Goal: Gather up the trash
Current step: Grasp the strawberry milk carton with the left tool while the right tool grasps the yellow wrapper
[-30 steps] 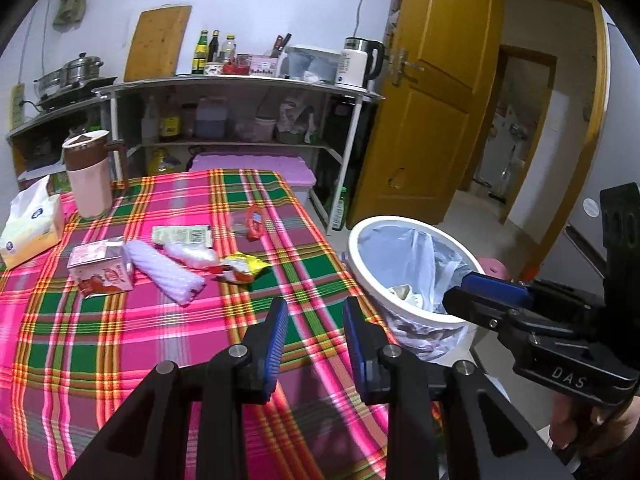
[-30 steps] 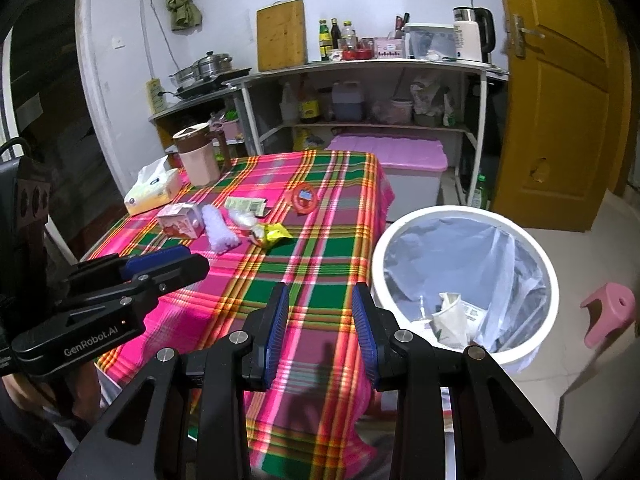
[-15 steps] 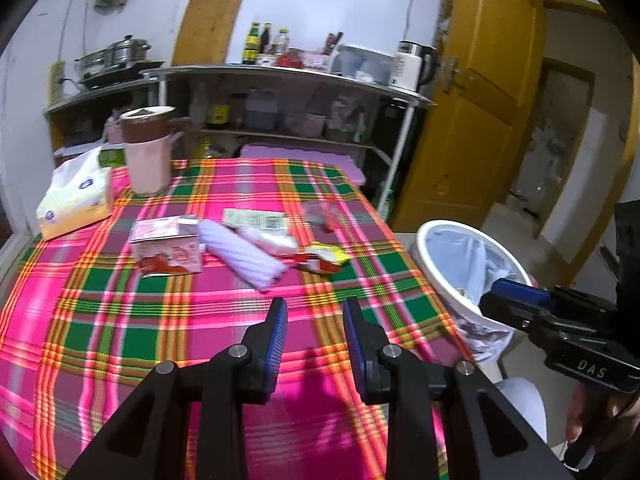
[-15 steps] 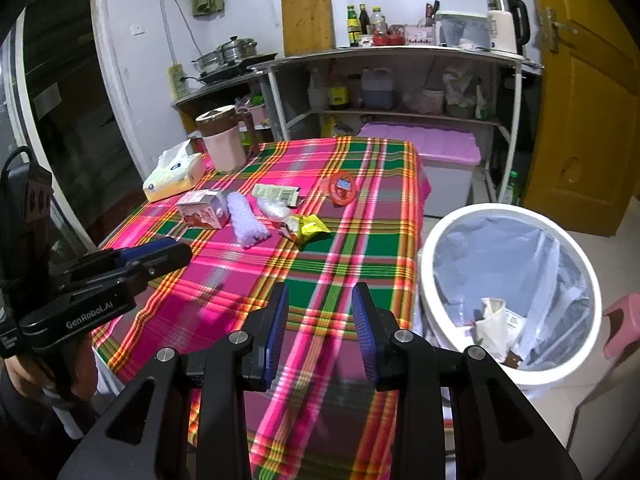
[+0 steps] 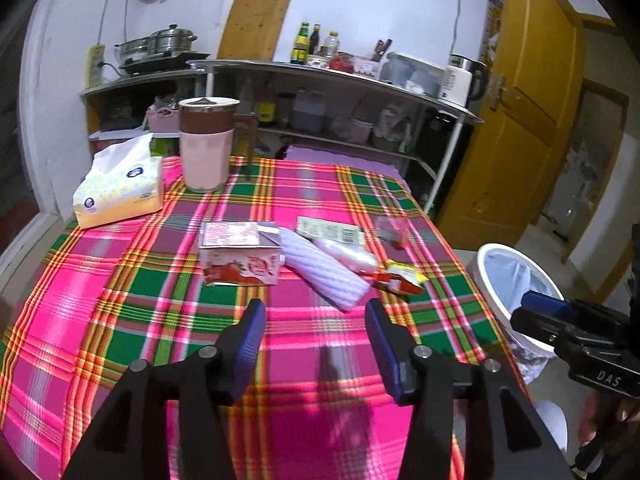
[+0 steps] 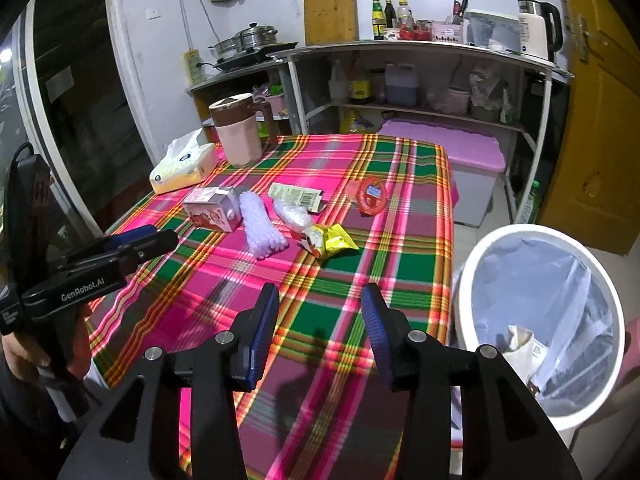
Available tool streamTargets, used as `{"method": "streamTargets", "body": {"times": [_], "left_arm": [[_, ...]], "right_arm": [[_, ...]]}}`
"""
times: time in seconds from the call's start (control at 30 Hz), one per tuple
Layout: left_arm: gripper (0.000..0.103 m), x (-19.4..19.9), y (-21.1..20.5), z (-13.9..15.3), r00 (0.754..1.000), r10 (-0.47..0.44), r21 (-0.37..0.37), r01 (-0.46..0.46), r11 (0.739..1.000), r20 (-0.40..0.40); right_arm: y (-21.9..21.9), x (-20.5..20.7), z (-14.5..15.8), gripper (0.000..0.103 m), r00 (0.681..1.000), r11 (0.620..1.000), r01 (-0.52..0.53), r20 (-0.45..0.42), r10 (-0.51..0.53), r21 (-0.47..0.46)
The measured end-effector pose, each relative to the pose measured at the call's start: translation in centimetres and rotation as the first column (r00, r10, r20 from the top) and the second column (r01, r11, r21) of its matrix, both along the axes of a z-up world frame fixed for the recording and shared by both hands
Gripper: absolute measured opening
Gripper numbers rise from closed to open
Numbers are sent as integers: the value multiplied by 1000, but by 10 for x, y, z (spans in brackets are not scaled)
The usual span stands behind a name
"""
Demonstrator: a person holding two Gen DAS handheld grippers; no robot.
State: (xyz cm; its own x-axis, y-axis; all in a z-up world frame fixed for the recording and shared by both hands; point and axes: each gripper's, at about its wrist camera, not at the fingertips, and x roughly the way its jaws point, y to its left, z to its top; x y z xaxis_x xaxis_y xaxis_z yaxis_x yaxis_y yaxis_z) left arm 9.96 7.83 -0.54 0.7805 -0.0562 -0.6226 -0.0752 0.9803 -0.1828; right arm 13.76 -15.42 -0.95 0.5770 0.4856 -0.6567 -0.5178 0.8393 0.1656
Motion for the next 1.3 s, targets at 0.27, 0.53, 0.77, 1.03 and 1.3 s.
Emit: {"method": "streamTargets", "body": {"times": [0.27,0.53,0.77,1.03,1.3], "left_arm": [[60,26,29,-6,1000,14,22,-13,1000,-6],[61,55,53,-11,1000,-2,37,2,999,-5],[65,85,73,-9,999,-54,25,54,998,4],[69,115,74,-23,983,-181,18,182,983,-32],[70,105,61,-28,955,-294,54,296,954,-51]], "right_arm": [[19,21,-9,44,999,999,-30,-13,30,-16],[47,46,-22,44,997,995,-72,-21,70,-71],[66,66,-32,44,995,990,-96,-14,95,-106],[73,89,-51,44,995,985,-93,-47,87,-144],[73,96,-56,29,996,986,-75,-62,66,-149]]}}
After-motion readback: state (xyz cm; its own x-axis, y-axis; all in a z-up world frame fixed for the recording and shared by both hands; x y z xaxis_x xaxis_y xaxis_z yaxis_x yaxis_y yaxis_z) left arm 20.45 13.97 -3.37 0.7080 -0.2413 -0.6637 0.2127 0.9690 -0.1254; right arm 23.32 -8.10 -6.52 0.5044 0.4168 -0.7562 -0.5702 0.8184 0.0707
